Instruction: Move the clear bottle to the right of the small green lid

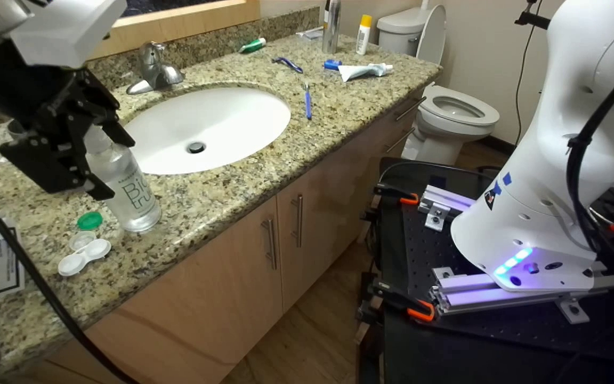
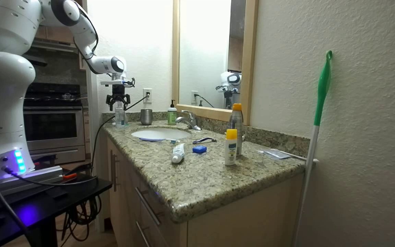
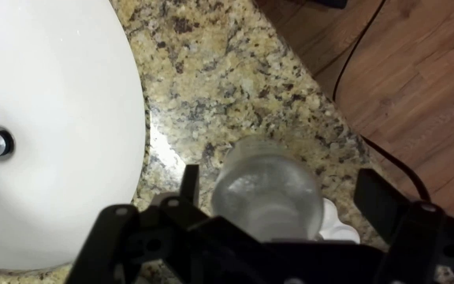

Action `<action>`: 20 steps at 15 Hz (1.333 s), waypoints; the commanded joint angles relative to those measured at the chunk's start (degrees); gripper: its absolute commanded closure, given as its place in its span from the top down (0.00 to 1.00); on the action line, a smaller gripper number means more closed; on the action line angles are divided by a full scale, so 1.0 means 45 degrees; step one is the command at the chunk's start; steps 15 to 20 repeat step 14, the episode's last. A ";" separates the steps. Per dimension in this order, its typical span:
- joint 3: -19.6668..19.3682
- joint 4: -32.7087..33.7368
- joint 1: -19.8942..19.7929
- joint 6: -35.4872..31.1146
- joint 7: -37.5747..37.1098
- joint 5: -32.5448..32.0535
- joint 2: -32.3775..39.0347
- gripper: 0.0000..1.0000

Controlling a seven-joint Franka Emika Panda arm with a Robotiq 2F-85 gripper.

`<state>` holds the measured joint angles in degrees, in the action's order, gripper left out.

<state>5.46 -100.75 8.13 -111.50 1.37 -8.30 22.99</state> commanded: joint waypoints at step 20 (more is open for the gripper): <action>0.1084 -0.2864 0.1500 -0.1789 -0.4507 -0.4800 -0.5260 1.00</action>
